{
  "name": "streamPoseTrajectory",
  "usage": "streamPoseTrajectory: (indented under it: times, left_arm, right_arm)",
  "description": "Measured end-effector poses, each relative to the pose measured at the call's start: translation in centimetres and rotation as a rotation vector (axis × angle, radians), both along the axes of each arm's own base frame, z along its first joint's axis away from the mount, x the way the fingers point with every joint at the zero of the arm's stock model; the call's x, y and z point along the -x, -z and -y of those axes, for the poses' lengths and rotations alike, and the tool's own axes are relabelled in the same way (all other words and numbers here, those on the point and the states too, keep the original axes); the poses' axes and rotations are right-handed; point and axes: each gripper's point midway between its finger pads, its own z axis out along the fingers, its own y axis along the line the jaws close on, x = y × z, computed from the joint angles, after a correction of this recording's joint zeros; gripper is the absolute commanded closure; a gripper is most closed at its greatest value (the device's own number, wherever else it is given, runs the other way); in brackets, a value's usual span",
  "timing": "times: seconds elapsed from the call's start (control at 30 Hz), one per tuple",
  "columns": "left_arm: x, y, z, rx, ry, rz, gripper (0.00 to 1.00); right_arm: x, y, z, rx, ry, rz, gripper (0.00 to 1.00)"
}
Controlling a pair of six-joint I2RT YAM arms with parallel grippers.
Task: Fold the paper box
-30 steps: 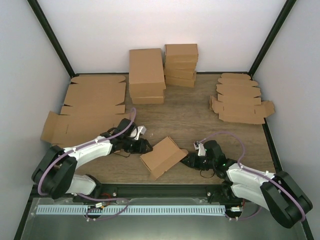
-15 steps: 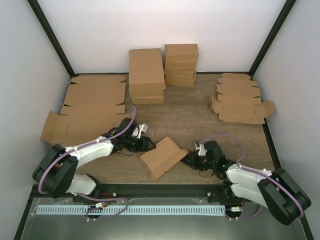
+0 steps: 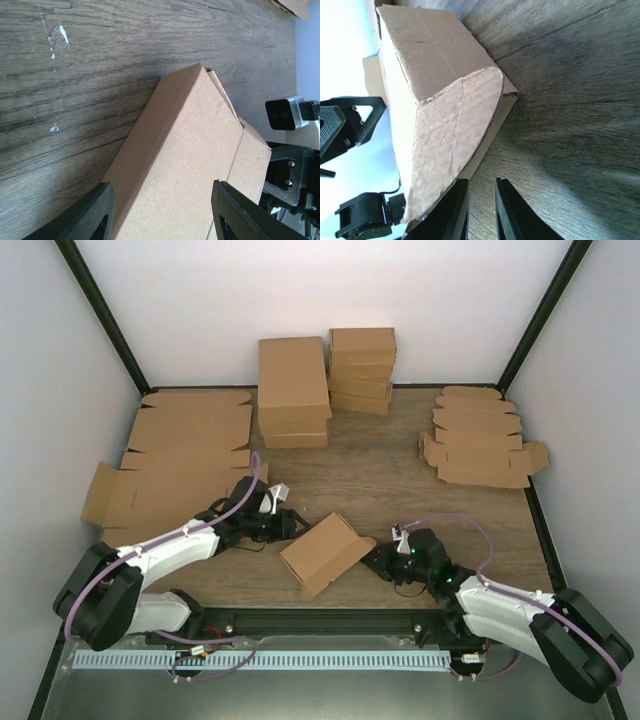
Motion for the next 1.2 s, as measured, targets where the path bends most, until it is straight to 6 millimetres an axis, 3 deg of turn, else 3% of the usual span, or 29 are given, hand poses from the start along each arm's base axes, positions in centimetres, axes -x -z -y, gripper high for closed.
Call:
streamPoseTrajectory:
  times: [0.13,0.23,0.73,1.2]
  left_arm:
    - [0.0,-0.2,-0.1,0.002,-0.008,0.008,0.43]
    - [-0.2,-0.5,-0.5,0.001,-0.021,0.022,0.43]
    - [0.0,0.0,-1.6,-0.044,-0.025,0.021,0.42]
    - [-0.5,-0.7,-3.2,-0.058,-0.065,0.041,0.41]
  right_arm:
    - [-0.5,-0.2,0.1,-0.007,0.032,-0.001,0.88]
    - [-0.7,0.0,0.1,-0.009,0.050,-0.009,0.99]
    - [-0.7,2.5,-0.1,0.063,0.078,-0.066,0.99]
    - [-5.7,1.9,-4.0,0.129,0.036,0.004,0.99]
